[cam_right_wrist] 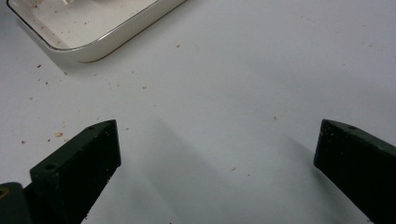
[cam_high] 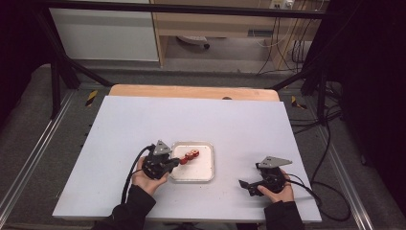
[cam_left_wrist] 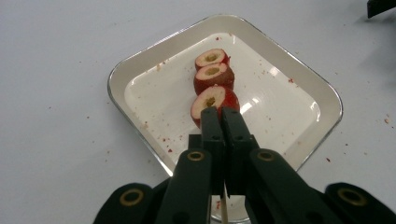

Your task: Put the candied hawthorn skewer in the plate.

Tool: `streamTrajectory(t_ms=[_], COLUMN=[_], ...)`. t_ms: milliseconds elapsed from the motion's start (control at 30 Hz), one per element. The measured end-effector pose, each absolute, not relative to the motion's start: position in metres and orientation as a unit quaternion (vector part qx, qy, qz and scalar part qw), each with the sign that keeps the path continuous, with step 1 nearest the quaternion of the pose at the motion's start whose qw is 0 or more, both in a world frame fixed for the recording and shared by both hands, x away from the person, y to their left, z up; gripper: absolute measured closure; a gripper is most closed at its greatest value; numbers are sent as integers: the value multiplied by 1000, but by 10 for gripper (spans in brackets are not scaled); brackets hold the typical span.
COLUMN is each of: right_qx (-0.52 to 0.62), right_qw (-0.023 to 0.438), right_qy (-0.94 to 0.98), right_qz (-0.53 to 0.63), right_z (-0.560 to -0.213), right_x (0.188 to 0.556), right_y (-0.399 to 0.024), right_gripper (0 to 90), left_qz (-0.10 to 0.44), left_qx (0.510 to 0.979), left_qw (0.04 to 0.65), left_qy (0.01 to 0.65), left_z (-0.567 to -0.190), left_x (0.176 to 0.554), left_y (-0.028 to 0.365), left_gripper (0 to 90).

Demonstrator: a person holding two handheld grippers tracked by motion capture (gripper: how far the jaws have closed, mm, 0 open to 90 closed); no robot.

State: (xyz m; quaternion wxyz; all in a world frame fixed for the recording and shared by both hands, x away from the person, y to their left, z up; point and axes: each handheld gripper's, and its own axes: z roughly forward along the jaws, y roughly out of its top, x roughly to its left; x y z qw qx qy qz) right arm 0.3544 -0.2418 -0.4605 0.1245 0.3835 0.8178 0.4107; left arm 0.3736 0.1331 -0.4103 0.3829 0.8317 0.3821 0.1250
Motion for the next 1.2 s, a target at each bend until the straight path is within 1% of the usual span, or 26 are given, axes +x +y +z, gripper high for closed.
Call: streamTrajectory(t_ms=[200, 533, 767, 900, 1000, 1133, 1200], right_qx=[383, 388, 387, 389, 389, 391, 392], right_qw=[128, 124, 123, 122, 123, 121, 122], right_qy=[811, 806, 805, 804, 805, 805, 805], right_qz=[424, 429, 432, 432, 431, 429, 428], right_z=[-457, -458, -458, -457, -457, -458, -458], right_x=[354, 353, 352, 352, 352, 352, 353], right_y=[-245, -248, -249, -249, -249, -249, -249], right_gripper=[14, 16, 16, 16, 15, 14, 13], left_qz=[142, 137, 132, 135, 124, 120, 117], left_qx=[838, 846, 851, 850, 858, 856, 855], left_qw=[369, 349, 345, 357, 358, 373, 372], left_qy=[376, 379, 373, 363, 347, 338, 342], left_z=[-414, -432, -431, -420, -413, -407, -408], left_x=[375, 375, 374, 370, 368, 366, 366], left_y=[123, 116, 119, 130, 140, 160, 171], left_gripper=[886, 886, 868, 755, 627, 514, 426])
